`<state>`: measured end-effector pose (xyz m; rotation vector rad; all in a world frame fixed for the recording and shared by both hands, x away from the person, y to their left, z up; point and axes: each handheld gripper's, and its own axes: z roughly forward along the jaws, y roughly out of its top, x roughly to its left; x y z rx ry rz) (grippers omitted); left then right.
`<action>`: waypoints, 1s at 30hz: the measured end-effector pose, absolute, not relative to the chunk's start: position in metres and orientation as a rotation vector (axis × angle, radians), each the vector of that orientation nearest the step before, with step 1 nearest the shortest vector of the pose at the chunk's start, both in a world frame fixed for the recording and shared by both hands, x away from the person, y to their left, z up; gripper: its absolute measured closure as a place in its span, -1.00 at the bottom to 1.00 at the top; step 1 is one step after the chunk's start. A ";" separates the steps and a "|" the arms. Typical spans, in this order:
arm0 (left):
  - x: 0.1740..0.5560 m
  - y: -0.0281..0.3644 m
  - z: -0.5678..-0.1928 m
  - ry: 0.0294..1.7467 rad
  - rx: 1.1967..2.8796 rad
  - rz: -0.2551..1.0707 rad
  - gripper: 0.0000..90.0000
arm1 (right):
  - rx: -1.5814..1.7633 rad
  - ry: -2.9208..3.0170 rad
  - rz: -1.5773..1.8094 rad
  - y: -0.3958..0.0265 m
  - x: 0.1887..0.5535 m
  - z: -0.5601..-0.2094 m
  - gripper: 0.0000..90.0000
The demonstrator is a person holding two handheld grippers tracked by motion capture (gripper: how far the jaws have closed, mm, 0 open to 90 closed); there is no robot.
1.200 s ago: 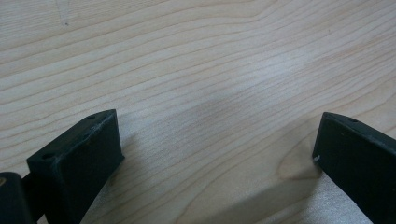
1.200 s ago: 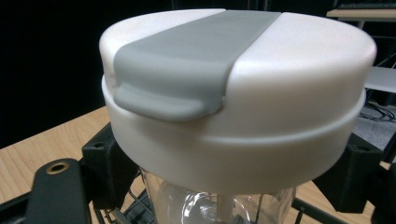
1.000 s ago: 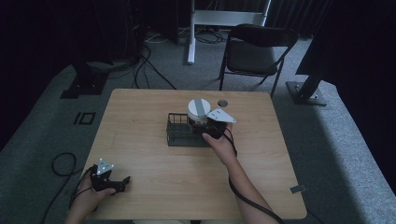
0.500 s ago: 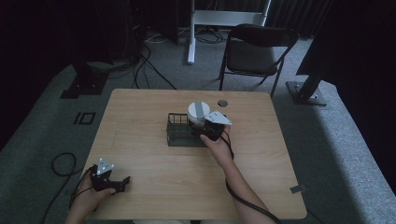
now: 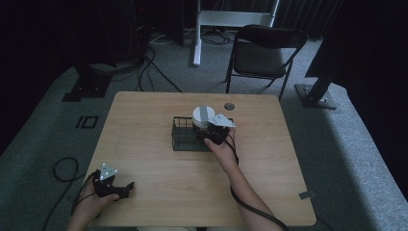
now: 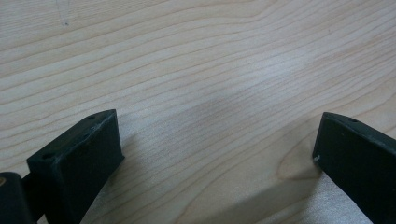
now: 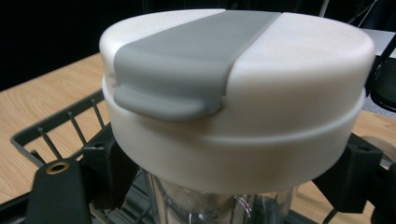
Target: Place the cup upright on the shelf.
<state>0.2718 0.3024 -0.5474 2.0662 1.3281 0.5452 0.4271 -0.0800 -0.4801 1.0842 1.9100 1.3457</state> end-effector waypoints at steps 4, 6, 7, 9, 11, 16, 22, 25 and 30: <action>0.272 0.302 -0.547 1.328 2.066 0.545 -0.97 | 1.094 1.943 1.314 -0.078 0.429 -0.480 -0.59; 0.272 0.302 -0.547 1.328 2.066 0.545 -0.97 | 1.095 1.969 1.293 -0.077 0.430 -0.480 -0.59; 0.272 0.302 -0.547 1.328 2.066 0.545 -0.97 | 1.091 1.971 1.289 -0.077 0.431 -0.480 -0.59; 0.272 0.302 -0.547 1.328 2.066 0.545 -0.97 | 1.093 1.974 1.286 -0.077 0.431 -0.480 -0.59; 0.272 0.302 -0.547 1.328 2.066 0.545 -0.97 | 1.115 1.973 1.288 -0.078 0.432 -0.480 -0.59; 0.272 0.302 -0.547 1.328 2.066 0.545 -0.97 | 1.123 1.979 1.291 -0.079 0.431 -0.480 -0.60; 0.272 0.302 -0.547 1.328 2.066 0.545 -0.97 | 1.107 2.012 1.306 -0.085 0.431 -0.480 -0.61; 0.272 0.302 -0.547 1.328 2.066 0.545 -0.97 | 1.092 2.037 1.303 -0.087 0.430 -0.479 -0.62; 0.272 0.302 -0.547 1.328 2.066 0.545 -0.97 | 1.078 2.049 1.284 -0.090 0.429 -0.478 -0.64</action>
